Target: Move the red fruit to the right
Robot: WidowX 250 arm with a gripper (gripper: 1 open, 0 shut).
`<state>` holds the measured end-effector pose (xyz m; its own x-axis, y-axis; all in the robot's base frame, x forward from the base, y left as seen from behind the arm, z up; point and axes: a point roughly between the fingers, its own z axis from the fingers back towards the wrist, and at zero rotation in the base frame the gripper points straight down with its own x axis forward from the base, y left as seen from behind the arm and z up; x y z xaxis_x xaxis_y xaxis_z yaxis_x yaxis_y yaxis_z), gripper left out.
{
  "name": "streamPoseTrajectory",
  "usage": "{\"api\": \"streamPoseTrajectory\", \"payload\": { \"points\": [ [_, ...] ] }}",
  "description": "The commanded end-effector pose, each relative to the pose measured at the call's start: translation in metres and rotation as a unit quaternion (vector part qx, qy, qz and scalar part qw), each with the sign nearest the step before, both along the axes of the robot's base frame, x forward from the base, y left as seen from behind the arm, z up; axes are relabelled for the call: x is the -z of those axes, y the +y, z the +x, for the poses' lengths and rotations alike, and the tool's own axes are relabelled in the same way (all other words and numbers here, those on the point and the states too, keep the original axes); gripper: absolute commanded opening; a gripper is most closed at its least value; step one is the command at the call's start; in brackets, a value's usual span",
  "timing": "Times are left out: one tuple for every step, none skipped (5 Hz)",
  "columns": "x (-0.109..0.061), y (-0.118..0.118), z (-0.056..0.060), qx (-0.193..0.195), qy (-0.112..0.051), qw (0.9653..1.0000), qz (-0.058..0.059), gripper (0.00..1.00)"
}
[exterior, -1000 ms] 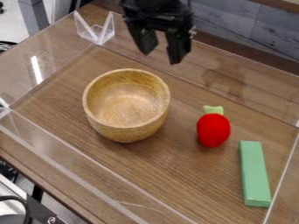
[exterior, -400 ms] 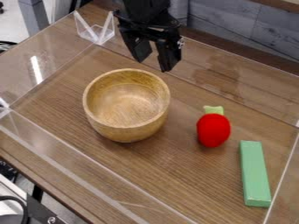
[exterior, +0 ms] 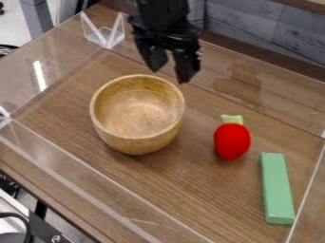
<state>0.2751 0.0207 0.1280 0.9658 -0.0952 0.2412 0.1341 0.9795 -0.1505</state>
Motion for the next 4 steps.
{"api": "streamPoseTrajectory", "payload": {
  "points": [
    [-0.019,0.01,-0.005,-0.038,-0.024,0.999,0.003,1.0],
    [-0.019,0.007,0.001,-0.035,-0.032,0.9989,-0.002,1.0],
    [-0.012,0.003,0.005,-0.024,-0.027,0.9993,-0.005,1.0],
    [-0.013,-0.009,0.01,-0.019,-0.032,0.9993,-0.011,1.0]
  ]
}}
